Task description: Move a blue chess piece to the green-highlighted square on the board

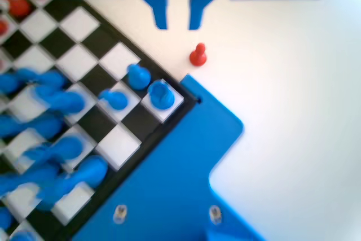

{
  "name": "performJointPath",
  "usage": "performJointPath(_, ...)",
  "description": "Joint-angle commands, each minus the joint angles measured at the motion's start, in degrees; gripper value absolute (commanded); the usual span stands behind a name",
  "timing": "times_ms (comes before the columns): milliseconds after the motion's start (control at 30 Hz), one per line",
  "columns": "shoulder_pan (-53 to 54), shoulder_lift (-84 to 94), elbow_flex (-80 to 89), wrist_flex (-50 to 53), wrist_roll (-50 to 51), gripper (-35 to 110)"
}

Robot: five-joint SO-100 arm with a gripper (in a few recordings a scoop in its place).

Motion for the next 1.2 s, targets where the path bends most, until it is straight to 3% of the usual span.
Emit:
performJointPath(0,-3.34,7.73,-3.96,2.90,0.53,1)
performJointPath(667,-36.65,15.82,-7.38,7.38,26.81,2)
performJointPath(1167,-54.14,27.77,6.06,4.83,39.11,1)
